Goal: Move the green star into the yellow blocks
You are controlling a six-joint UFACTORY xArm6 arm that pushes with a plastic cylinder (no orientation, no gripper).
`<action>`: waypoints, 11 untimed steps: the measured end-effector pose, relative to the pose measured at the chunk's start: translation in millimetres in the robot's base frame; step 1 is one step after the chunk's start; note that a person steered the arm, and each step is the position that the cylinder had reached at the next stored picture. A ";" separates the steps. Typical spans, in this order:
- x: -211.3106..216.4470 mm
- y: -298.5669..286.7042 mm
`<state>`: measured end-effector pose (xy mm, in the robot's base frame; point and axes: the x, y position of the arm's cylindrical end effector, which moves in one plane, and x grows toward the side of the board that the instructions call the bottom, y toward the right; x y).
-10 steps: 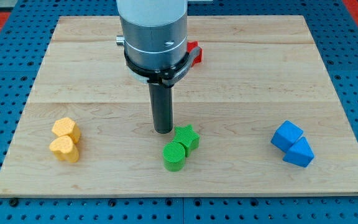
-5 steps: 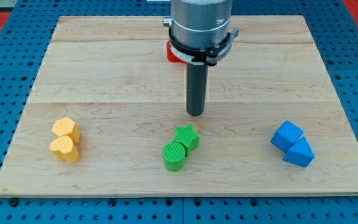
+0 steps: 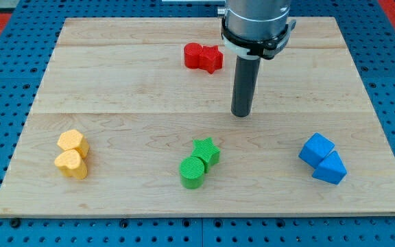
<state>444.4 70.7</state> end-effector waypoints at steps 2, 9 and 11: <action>49.8 4.6; 94.8 -140.4; 115.4 -141.7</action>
<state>559.8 -71.0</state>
